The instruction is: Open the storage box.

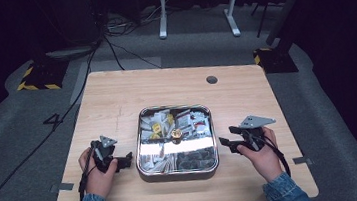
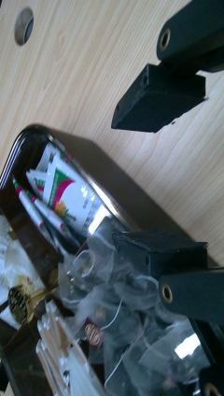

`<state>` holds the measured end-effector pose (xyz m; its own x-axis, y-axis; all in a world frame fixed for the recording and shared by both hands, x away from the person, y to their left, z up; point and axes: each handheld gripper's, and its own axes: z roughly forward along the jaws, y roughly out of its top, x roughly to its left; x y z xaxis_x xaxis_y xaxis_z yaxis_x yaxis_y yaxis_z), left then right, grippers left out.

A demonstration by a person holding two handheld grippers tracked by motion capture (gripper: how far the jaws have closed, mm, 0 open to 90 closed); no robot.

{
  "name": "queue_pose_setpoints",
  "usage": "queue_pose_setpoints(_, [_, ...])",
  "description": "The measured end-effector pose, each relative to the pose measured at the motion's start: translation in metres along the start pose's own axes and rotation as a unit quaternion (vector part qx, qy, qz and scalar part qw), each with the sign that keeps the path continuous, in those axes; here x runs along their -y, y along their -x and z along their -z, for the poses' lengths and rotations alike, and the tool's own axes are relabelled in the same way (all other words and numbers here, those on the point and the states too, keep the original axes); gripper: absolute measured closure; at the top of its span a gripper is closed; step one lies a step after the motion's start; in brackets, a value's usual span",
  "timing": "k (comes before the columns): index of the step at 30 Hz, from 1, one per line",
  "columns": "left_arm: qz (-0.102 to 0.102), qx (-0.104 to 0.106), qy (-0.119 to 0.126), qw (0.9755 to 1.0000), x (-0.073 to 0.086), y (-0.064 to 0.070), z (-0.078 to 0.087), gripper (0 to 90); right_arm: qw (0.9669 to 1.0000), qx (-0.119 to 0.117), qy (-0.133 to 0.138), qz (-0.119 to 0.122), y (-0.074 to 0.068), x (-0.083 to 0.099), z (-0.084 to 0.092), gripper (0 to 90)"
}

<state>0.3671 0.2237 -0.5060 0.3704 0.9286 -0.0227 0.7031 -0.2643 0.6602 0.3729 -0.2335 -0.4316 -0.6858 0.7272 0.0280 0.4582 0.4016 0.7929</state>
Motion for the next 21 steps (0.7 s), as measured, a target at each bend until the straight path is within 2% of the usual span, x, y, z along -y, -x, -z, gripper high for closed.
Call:
queue_pose_setpoints(9, [-0.001,0.003,0.001,1.0,-0.002,0.001,-0.002,0.0,0.9997,-0.015,-0.001,0.018,-0.015,-0.024,-0.013,37.6])
queue_pose_setpoints(13, [-0.002,0.003,0.001,1.0,-0.002,0.001,-0.002,0.0,0.9992,-0.033,0.004,0.022,-0.025,-0.034,-0.024,36.5])
queue_pose_setpoints(17, [-0.002,0.004,0.001,1.0,-0.003,0.001,-0.002,0.0,0.9981,-0.046,-0.004,0.04,-0.036,-0.042,-0.037,36.2])
queue_pose_setpoints(21, [-0.004,0.005,0.0,1.0,-0.003,0.001,-0.003,0.0,0.9972,-0.06,-0.012,0.042,-0.042,-0.049,-0.049,36.1])
